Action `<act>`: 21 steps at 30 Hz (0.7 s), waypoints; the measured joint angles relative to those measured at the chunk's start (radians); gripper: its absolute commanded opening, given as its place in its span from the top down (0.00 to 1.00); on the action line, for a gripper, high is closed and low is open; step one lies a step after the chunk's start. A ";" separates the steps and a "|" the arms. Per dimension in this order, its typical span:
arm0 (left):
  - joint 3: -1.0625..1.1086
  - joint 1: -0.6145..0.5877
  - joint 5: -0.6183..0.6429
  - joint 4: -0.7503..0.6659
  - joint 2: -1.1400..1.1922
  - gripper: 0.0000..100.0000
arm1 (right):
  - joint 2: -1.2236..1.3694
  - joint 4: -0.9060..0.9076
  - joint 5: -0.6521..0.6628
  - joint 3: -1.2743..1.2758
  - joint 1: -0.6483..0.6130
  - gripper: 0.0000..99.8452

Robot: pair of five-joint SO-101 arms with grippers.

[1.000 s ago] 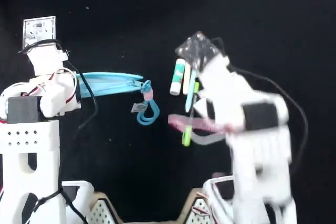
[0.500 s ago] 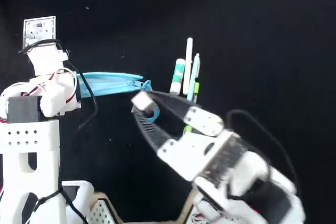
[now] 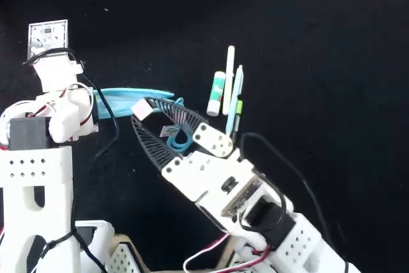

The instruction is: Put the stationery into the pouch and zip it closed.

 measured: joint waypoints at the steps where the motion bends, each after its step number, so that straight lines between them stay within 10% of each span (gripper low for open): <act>1: 0.000 0.000 0.000 0.000 0.000 0.97 | 0.000 -0.020 0.000 0.018 0.000 0.99; 21: 0.000 0.000 0.000 0.000 0.000 0.97 | 0.304 -0.206 0.000 -0.006 -0.002 0.99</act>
